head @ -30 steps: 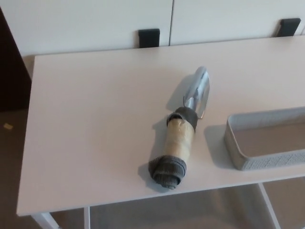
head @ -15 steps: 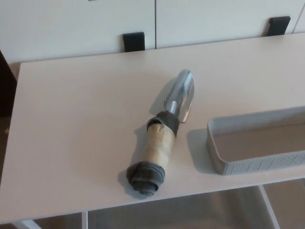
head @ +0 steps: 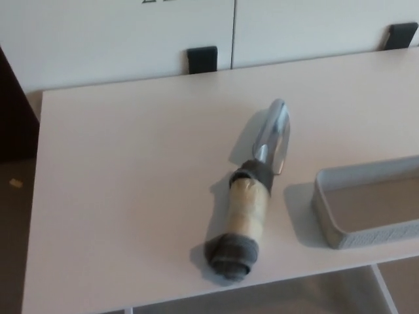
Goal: The robot walks towards a desk on which a shovel is kept on the left hand side and a container is kept on the right hand side. The robot picks up the shovel using its left hand and places it in the container.
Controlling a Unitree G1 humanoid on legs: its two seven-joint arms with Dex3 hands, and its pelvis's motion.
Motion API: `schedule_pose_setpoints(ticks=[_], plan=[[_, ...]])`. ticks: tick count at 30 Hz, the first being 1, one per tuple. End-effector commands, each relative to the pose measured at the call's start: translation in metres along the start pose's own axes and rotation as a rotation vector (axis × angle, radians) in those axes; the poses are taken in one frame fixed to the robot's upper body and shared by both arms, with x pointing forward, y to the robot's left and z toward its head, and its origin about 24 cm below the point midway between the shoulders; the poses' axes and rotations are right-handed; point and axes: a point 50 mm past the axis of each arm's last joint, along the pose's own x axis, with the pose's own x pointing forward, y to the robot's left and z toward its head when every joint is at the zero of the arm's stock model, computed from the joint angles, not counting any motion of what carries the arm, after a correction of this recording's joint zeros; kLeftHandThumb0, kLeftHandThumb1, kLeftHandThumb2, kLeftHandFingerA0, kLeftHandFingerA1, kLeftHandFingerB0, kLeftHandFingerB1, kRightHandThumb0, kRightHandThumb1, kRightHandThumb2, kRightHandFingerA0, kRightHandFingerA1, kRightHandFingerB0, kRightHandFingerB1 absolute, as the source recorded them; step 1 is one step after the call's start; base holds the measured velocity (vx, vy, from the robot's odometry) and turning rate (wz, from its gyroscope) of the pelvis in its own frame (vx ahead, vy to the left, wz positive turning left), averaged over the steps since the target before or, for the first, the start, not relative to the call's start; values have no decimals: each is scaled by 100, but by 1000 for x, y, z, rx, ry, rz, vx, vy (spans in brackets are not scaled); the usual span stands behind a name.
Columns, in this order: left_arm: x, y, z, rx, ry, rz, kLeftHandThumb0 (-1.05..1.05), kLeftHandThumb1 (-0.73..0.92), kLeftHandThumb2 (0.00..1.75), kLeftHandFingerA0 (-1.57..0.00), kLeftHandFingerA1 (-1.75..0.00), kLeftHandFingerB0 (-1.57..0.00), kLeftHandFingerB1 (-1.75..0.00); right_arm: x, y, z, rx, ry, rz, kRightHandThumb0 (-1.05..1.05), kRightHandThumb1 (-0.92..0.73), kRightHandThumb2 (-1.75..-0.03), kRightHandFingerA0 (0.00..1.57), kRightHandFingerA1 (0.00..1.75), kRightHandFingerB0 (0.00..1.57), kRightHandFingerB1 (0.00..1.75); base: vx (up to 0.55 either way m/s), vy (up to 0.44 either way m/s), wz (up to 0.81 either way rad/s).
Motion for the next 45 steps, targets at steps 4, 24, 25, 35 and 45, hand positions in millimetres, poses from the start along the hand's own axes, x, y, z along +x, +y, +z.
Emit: schedule_pose_setpoints(ticks=[4, 24, 25, 35, 45], plan=[[-1, 0, 4, 15, -26, 3, -22, 59, 58, -50, -41, -42, -37, 0, -4, 4, -13, -24, -6, -45, -32, -76, 87, 68, 56, 58, 56, -141, 21], [3, -2, 9, 7, -35, -3, -28, 54, 64, -49, -45, -40, -41, 1, -1, 10, -21, -44, 5, -44, -33, -76, 88, 69, 56, 58, -1, 44, 0], [3, -2, 9, 8, -35, -3, -28, 54, 64, -48, -45, -40, -41, 0, 0, 10, -13, -42, 5, -44, -32, -76, 88, 69, 56, 59, -36, -195, 3], [4, -2, 10, 16, -35, 0, -28, 54, 64, -49, -45, -40, -41, 3, 1, 10, -23, -42, 6, -44, -33, -76, 88, 69, 56, 58, -2, -185, 6], [3, -4, 10, 21, -34, -12, -30, 52, 64, -48, -45, -40, -41, 3, 0, 8, 2, -40, 6, -44, -31, -75, 88, 69, 56, 58, -1, 106, -1]])
